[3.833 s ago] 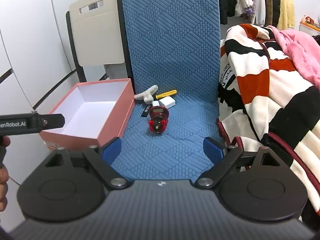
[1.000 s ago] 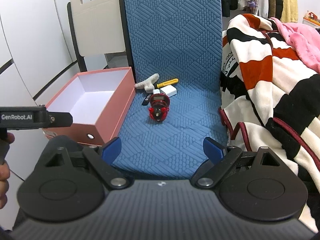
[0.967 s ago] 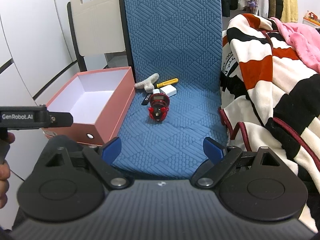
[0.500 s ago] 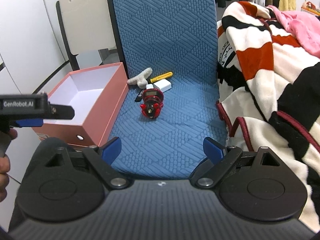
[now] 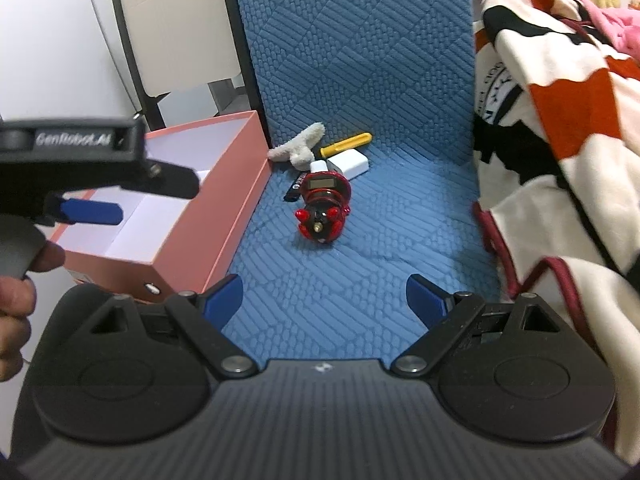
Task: Organize rigid objects
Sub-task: 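Close the left tool on the white fuzzy toy while the right tool nears the red lion figurine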
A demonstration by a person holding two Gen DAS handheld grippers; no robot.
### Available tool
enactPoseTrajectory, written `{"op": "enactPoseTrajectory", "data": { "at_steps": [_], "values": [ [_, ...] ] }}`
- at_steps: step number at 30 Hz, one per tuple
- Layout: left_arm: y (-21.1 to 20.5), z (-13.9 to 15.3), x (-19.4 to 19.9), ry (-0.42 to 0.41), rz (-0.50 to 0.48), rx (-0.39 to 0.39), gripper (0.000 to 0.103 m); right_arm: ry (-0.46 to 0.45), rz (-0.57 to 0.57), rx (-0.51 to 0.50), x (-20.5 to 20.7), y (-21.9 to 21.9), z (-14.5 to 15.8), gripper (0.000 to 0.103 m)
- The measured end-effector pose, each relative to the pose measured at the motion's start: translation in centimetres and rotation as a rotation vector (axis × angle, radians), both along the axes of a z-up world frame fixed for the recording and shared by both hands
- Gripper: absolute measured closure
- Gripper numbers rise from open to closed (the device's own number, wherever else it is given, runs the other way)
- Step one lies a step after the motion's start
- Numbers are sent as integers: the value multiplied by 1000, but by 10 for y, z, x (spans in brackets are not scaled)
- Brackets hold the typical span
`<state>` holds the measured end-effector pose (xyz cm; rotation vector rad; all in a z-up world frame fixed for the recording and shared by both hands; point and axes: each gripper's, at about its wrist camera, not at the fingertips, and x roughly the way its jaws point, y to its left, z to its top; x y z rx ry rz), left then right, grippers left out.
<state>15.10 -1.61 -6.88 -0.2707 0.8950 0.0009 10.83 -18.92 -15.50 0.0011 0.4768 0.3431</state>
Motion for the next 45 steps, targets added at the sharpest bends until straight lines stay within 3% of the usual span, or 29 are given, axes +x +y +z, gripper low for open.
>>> {"op": "enactPoseTrajectory", "data": {
  "at_steps": [10,14,20,24,31,45],
  "values": [
    [2,-16,62,-38,-9,-41,2,14,22,-13,47,21,-11,14],
    [-1,-28,90,-23,-16,-57,11,30,15,-16,67,26,-15,21],
    [-2,-54,134,3,-3,-67,34,40,18,-29,100,36,-20,27],
    [1,-71,165,10,9,-50,40,58,25,-43,123,43,-26,27],
    [11,-102,221,75,66,-87,41,117,22,-28,165,48,-41,27],
    [13,-146,290,117,100,3,41,188,29,17,203,61,-59,28]
  ]
}}
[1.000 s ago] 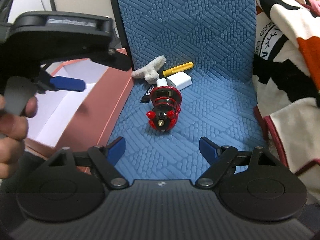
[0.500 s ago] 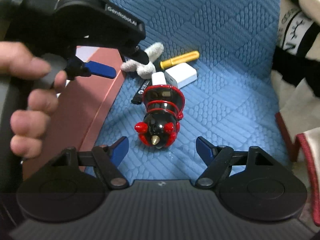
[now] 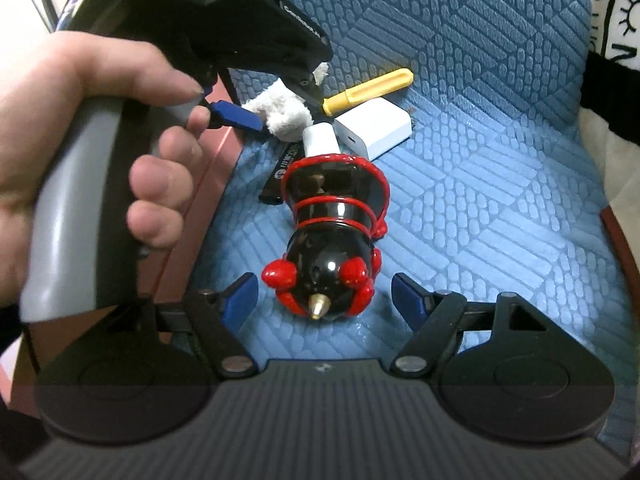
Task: Organize rigid objects
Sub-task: 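Close the left tool on the white fuzzy toy while the right tool nears the red lion figurine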
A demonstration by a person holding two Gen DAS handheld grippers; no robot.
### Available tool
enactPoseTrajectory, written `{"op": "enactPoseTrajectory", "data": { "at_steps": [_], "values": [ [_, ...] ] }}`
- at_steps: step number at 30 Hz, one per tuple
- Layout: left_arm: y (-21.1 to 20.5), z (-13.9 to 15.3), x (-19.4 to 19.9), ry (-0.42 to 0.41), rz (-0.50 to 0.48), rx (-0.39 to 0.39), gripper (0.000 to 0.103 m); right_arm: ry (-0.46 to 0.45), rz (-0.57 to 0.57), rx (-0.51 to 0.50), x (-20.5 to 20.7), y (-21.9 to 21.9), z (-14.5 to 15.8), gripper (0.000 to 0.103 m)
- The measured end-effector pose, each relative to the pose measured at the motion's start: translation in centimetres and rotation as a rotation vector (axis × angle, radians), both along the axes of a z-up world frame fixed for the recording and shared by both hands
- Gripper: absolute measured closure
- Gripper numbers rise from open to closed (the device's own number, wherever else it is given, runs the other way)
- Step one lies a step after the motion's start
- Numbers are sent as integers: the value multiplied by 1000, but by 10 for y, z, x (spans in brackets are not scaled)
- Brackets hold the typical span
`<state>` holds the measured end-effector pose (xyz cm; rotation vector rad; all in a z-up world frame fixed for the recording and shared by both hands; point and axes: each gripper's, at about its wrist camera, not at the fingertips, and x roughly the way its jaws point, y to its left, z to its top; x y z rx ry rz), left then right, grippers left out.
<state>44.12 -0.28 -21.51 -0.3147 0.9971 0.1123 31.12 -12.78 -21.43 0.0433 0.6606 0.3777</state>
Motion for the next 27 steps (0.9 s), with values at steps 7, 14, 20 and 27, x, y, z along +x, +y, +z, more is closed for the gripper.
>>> {"op": "enactPoseTrajectory", "data": {
  "at_steps": [7,14,20,27],
  "values": [
    [1,-15,16,13,3,8,46,24,-4,-1,9,4,-7,32],
    [3,-22,20,3,5,-7,66,33,-35,78,19,3,-12,37],
    [7,-16,11,-23,0,-24,66,18,-55,72,15,2,-9,38],
    [7,-1,-14,-12,-23,-26,66,35,-115,79,3,-8,0,42]
  ]
}}
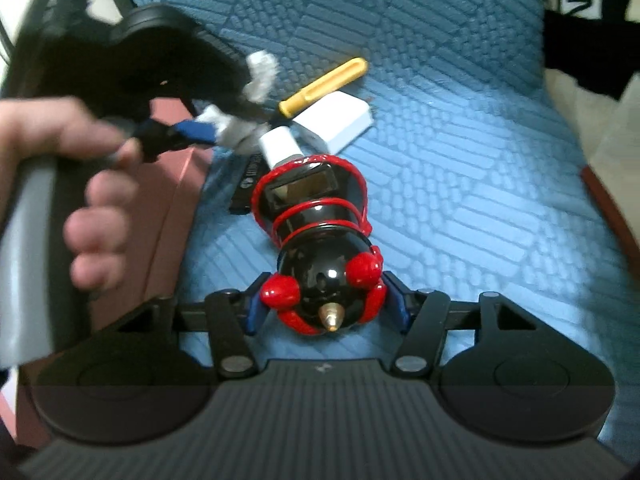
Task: Organize rigid objects
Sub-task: 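Close the left tool on the white fuzzy toy while the right tool nears the red lion figurine, then close the right tool around the red-and-black lion figurine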
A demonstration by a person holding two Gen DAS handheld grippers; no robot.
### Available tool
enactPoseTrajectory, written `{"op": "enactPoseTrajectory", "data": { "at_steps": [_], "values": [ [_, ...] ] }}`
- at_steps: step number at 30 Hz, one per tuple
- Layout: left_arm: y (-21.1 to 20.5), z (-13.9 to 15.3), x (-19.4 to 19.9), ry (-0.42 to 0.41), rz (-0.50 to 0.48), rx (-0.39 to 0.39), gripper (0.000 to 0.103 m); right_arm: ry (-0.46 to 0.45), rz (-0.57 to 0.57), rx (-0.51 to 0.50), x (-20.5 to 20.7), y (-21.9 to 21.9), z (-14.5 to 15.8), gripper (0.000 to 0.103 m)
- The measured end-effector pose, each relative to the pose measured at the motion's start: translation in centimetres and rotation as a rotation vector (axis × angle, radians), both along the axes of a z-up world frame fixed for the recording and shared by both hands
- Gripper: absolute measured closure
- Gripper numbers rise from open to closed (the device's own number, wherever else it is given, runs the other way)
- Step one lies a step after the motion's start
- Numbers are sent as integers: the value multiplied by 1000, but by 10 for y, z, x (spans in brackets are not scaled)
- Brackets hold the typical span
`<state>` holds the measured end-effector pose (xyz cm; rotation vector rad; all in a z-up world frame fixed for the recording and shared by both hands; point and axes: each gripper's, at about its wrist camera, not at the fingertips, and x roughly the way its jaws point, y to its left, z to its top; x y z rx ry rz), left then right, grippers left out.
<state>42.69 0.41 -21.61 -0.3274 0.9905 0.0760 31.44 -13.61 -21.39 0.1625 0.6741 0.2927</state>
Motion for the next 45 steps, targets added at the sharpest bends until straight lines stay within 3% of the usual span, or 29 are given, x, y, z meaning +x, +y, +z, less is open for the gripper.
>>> {"op": "enactPoseTrajectory", "data": {
  "at_steps": [12,26,32,41,45],
  "values": [
    [-5,21,-75,21,-64,-6,66,-70,-39,-45,-38,-13,25,44],
    [-23,24,-152,34,-140,-37,66,-18,-108,-56,-84,-39,30,45],
    [-37,11,-179,45,-187,-44,66,-33,-109,-72,-100,-48,35,65],
    [-58,-19,-208,61,-269,15,65,-4,-116,-46,-108,-69,30,64],
    [-58,-18,-212,52,-279,23,65,28,-141,48,-101,-80,25,50]
  ]
}}
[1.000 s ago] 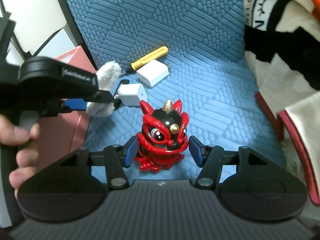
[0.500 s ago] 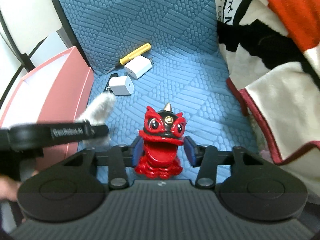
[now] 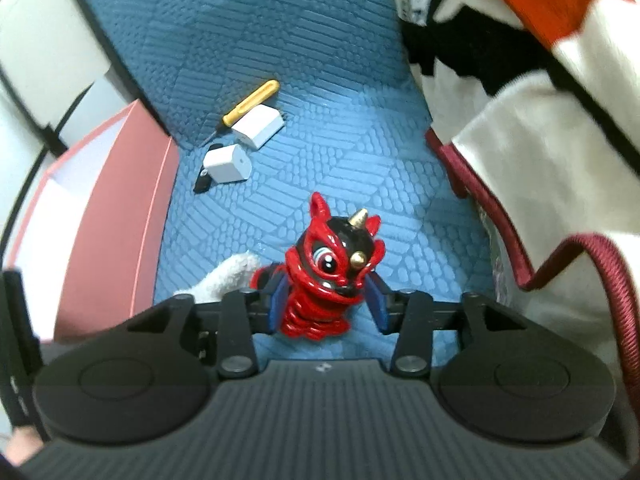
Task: Organize rigid objects
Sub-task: 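Close the right tool around the red-and-black lion figurine, then lift and carry the fuzzy toy and lion figurine over the pink box with both tools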
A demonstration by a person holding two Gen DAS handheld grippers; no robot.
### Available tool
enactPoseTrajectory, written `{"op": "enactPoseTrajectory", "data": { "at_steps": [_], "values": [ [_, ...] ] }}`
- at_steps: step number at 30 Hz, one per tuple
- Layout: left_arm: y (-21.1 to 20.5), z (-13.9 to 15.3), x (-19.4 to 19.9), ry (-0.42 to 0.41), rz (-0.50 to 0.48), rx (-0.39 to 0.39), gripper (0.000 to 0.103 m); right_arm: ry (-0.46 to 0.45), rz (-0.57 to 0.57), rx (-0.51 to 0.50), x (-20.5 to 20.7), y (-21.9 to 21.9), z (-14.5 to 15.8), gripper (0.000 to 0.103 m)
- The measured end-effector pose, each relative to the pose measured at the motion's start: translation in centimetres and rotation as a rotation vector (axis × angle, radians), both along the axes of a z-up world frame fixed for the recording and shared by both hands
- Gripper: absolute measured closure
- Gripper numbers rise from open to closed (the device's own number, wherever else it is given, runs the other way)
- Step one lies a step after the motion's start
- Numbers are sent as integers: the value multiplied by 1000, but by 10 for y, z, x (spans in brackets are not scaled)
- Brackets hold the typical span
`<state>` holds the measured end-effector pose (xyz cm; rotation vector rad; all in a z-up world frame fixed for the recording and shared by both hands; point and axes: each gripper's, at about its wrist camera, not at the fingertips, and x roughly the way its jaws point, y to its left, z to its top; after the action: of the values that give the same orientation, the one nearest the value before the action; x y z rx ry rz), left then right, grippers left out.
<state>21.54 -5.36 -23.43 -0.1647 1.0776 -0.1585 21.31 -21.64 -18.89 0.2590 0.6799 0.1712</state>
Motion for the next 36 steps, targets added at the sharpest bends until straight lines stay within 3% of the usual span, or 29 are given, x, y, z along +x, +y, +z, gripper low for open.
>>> {"op": "enactPoseTrajectory", "data": {
  "at_steps": [3,9,16,26,29,32,36],
  "values": [
    [3,0,-1,2,0,-5,61,11,-17,80,4,-8,-6,35],
    [10,-3,-9,8,23,-44,60,30,-44,119,12,-13,-17,36],
    [14,-5,-12,7,57,-88,57,53,2,-1,14,7,-24,33],
    [12,-8,-13,-3,56,-66,56,61,43,-146,-5,14,-26,29],
    [12,-8,-13,-12,58,-67,56,78,38,-176,-2,16,-32,31],
    [9,-7,-13,-39,37,-38,56,78,45,-170,0,18,-34,40],
    [8,-6,-9,-54,40,-39,56,76,49,-184,3,22,-34,41]
  ]
}}
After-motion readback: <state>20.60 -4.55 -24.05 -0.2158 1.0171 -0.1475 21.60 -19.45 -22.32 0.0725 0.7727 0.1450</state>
